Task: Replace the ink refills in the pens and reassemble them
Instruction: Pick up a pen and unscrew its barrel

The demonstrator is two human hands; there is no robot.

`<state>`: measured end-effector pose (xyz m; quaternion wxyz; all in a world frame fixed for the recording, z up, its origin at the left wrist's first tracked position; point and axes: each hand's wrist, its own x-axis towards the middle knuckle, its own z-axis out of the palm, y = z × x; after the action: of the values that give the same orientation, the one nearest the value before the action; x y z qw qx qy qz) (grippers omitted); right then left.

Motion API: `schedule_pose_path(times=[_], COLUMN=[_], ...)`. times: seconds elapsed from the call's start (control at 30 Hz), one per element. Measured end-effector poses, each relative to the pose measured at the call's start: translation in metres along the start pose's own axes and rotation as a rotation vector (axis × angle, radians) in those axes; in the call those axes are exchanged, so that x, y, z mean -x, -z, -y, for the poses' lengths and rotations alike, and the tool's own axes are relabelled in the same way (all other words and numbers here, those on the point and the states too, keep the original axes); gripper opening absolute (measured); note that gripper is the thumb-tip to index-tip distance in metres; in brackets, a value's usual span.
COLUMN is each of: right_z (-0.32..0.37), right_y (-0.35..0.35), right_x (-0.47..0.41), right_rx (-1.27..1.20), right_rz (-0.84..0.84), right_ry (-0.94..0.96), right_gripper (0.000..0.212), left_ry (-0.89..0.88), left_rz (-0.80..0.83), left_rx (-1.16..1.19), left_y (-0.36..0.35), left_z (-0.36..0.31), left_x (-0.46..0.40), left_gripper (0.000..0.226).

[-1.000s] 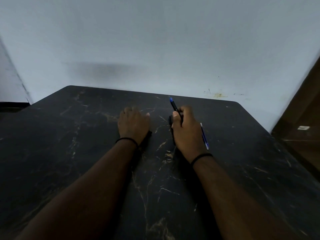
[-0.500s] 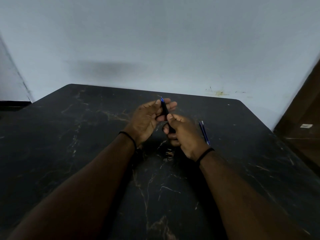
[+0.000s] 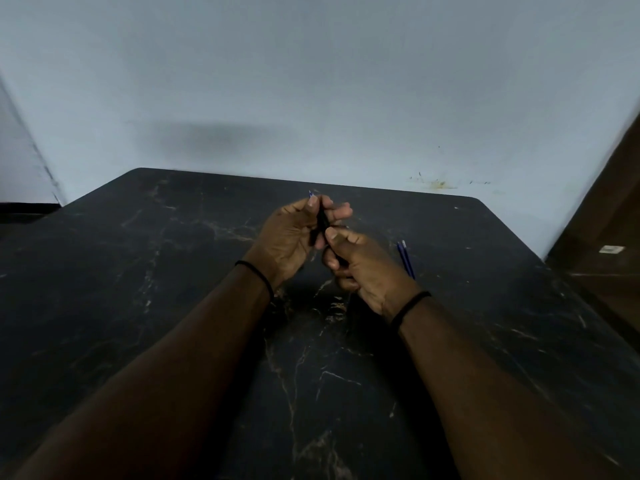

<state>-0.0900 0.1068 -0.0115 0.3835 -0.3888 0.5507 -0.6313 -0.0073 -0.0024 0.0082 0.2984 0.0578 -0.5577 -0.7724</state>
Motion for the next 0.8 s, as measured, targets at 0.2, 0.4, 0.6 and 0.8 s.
schedule_pose_path(times=[0.2,0.4,0.6,0.8], right_z=[-0.002,0.003,0.004,0.0], right_y=[-0.006,-0.013,-0.015,-0.012], right_x=[0.0,0.007,0.012,0.007], right_rx=[0.205,0.395,0.554,0.702], right_rz=[-0.184,-0.317,-0.37,-0.394], right_ry=[0.151,0.196,0.321,0.283], right_gripper=[0.02,0.033,0.018,0.037], left_ry=[-0.049,-0.047,-0.026,-0.034], left_rz=[-0.058,-0.104,-0.155,-0.173], left_rx=[0.011,-0.036,0.029,0.046], left_y=[-0.001,0.002,0.004,0.01], left_z=[0.0,0.0,0.006,0.011], left_x=[0.001,0.003,0.0,-0.004], left_gripper=[0.026,0.025,0.024,0.022])
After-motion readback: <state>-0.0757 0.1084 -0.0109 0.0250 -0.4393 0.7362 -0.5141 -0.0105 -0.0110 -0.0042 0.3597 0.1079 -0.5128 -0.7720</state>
